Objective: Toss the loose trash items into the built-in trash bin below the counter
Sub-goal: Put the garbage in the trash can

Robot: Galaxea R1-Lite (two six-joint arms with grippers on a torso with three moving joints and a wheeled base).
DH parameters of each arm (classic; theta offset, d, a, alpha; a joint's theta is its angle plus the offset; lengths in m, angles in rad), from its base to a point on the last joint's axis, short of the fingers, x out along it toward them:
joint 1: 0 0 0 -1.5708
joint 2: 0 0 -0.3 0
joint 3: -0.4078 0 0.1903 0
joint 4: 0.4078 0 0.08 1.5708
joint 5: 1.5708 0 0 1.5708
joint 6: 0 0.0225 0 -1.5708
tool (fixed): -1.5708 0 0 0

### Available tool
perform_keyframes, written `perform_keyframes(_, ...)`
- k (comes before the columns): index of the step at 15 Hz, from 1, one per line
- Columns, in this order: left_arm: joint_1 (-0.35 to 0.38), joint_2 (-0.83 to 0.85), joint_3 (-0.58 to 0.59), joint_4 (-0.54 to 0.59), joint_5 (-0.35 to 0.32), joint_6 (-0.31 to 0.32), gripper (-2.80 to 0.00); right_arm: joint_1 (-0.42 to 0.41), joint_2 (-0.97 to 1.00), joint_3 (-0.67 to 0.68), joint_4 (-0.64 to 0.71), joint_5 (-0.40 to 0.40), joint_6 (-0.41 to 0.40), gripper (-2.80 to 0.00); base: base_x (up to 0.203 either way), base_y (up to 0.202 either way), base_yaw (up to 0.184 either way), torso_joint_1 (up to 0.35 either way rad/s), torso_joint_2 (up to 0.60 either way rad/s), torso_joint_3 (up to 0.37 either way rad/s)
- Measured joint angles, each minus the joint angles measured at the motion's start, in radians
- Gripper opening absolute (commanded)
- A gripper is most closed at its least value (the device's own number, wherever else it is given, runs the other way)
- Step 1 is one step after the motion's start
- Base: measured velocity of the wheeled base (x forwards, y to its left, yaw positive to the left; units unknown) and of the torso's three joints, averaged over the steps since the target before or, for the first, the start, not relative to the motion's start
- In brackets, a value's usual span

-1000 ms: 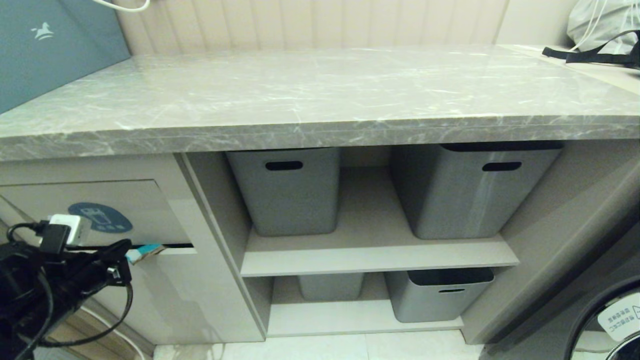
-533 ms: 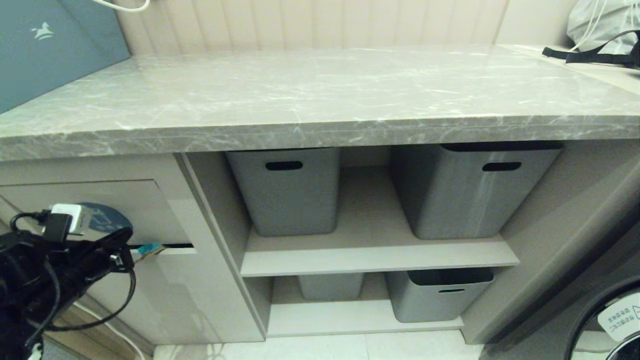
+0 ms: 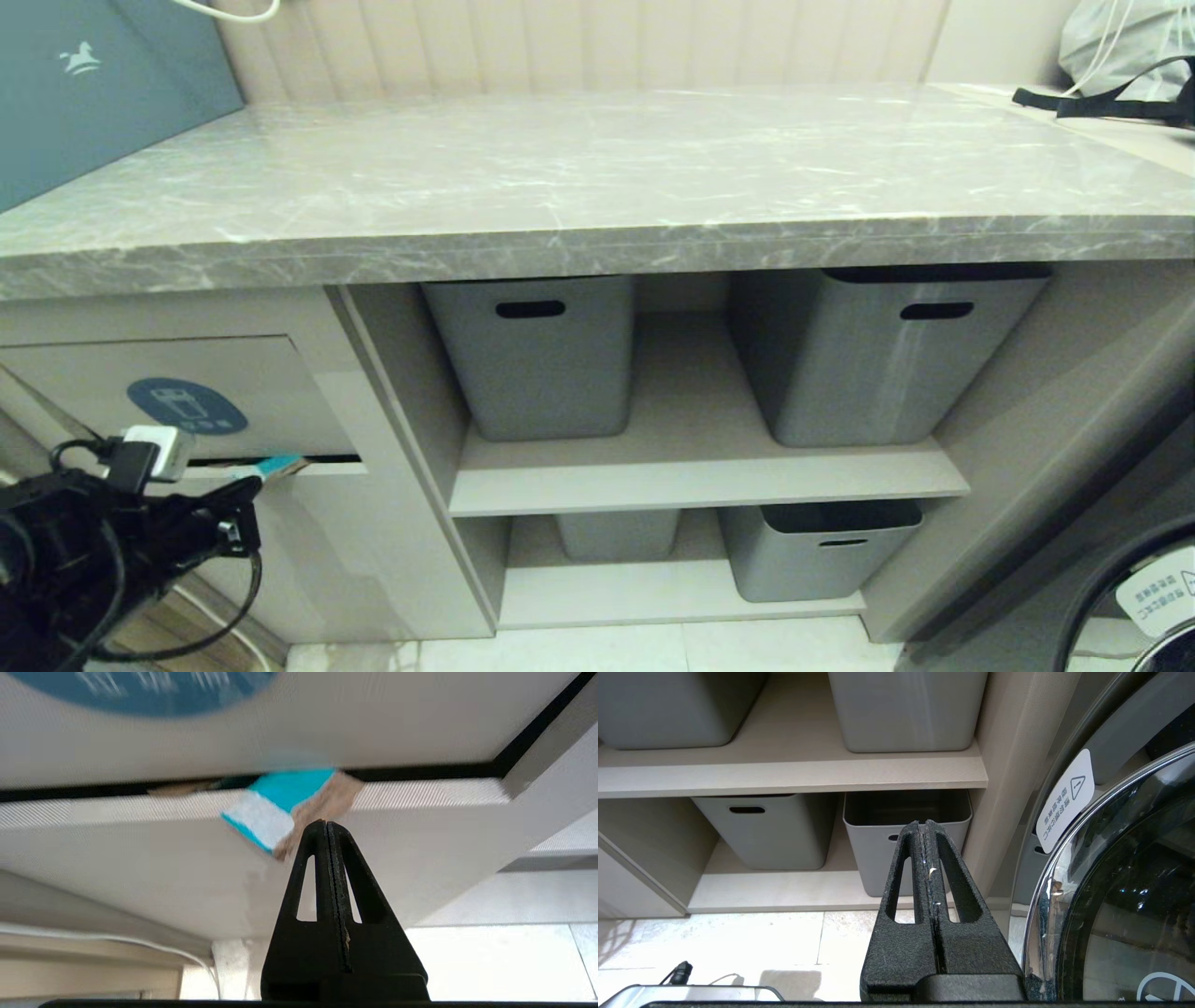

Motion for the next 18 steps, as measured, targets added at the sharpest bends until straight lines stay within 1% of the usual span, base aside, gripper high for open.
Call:
perform_keyframes(4, -0.001, 0.057, -0.041, 0.0, -0.001, -0.001, -2.8, 0.0, 0.0, 0.0, 0.0, 0.0, 0.0, -2.8, 0.0, 0.0, 0.0, 0.0, 0.0, 0.0)
perform_keyframes(10, -0.003, 0.14, -0.186, 0.04, -0.003, -0.002, -2.8, 0.0, 0.0, 0.0, 0.0, 0.0, 0.0, -2.8, 0.0, 0.0, 0.0, 0.0, 0.0, 0.0)
perform_keyframes(14, -0.005, 0.156, -0.212, 0.042, -0.004, -0.002, -2.8, 0.0, 0.0, 0.0, 0.0, 0.0, 0.0, -2.8, 0.0, 0.0, 0.0, 0.0, 0.0, 0.0)
perform_keyframes(18, -0.006, 0.157, -0.261, 0.045, -0.004, -0.002, -2.8, 0.0, 0.0, 0.0, 0.0, 0.0, 0.0, -2.8, 0.0, 0.0, 0.0, 0.0, 0.0, 0.0)
